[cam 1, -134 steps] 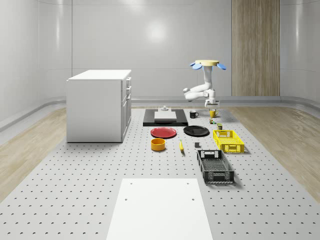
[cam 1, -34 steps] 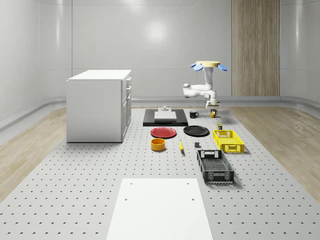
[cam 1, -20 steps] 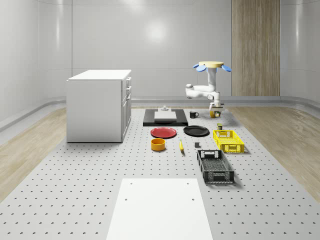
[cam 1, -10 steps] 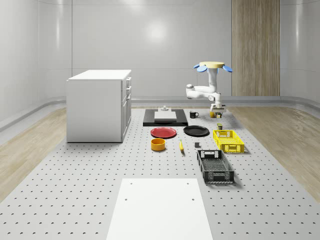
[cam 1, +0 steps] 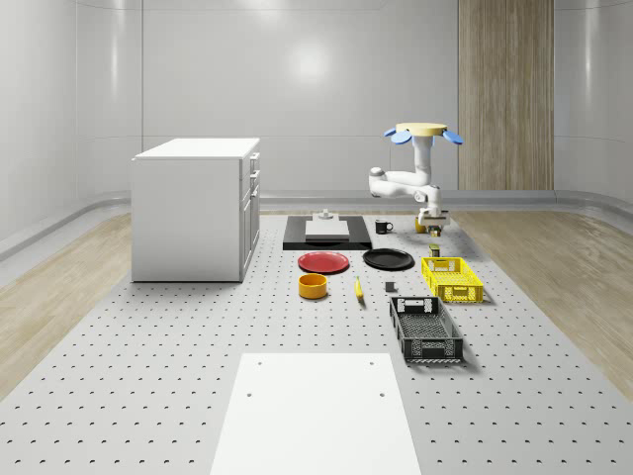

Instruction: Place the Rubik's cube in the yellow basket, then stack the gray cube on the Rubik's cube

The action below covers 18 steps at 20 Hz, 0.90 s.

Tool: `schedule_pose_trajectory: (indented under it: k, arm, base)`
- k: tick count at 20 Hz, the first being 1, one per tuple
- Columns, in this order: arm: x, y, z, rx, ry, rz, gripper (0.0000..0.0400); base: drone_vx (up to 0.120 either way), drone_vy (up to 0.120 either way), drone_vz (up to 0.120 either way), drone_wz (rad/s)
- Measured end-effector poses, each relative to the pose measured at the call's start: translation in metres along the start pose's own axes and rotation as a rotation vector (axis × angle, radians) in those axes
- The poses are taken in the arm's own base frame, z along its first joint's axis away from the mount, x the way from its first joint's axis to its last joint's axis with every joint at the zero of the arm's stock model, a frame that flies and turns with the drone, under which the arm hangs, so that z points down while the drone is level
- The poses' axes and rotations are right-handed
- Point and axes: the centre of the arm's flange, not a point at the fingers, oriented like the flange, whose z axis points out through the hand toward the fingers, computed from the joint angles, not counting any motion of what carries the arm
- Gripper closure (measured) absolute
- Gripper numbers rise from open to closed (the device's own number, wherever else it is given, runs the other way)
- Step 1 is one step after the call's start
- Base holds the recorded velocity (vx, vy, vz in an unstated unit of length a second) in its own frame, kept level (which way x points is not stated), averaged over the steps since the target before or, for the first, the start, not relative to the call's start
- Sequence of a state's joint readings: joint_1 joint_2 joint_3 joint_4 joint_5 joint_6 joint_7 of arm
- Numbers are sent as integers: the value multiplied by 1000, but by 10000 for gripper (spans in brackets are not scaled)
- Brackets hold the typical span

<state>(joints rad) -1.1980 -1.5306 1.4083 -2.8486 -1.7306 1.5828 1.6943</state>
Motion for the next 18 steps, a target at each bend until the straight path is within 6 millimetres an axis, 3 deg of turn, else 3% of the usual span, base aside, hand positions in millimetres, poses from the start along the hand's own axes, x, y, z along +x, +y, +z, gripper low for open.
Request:
schedule_pose_trajectory:
  k: [18]
  arm:
    - [0, 0, 0, 0, 0, 0, 79]
  base:
    - [120, 0, 0, 0]
